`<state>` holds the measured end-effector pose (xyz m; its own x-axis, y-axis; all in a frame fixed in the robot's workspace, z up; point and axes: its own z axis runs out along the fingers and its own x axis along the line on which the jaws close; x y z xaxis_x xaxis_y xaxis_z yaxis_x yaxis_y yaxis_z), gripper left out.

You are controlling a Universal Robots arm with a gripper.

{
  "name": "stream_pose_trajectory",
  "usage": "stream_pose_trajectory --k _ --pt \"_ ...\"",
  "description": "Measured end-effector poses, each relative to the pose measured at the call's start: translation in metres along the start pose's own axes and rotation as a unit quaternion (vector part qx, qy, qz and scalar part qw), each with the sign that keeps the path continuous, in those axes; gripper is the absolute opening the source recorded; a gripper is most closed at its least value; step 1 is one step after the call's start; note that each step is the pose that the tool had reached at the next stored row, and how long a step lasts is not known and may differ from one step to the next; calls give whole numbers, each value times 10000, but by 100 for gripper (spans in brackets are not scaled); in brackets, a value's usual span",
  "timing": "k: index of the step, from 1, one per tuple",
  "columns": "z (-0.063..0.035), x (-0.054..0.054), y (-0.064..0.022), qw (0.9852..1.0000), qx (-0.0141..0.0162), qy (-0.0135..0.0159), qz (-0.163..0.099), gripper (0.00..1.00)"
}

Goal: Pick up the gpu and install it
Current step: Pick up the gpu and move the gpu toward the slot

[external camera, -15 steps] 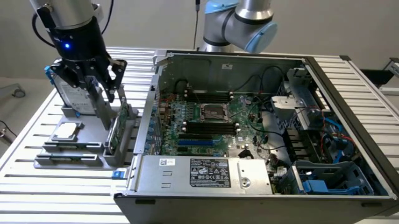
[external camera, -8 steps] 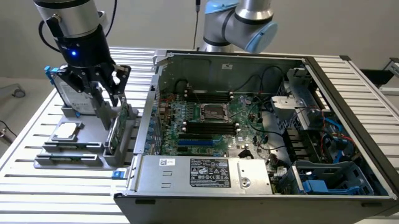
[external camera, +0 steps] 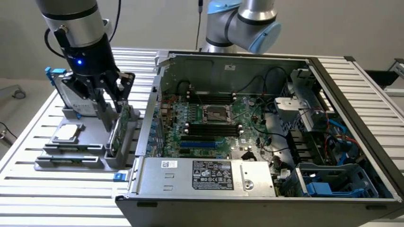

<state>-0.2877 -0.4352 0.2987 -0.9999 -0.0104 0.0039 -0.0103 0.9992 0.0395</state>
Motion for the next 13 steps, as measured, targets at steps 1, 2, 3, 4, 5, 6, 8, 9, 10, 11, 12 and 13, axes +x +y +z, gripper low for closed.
stream_pose_trajectory --k 1,2,3,4,5,6,8,9,10,11,12,13 --pt "18 0 -1 10000 1 1 0 42" --pt "35 0 -2 10000 1 1 0 42" --pt "54 0 -2 10000 0 1 0 42" --pt "72 0 -3 10000 0 1 0 42" --pt "91 -1 -4 10000 0 1 1 42" --pt "109 -1 -4 10000 0 0 1 42" --pt "145 -1 -6 10000 0 1 3 42" --pt "163 -1 -6 10000 0 2 4 42" --pt "181 -1 -5 10000 0 3 6 42" --pt "199 -1 -4 10000 0 4 9 42" --pt "218 -1 -3 10000 0 5 11 42" --pt "237 -1 -3 10000 0 5 11 42"
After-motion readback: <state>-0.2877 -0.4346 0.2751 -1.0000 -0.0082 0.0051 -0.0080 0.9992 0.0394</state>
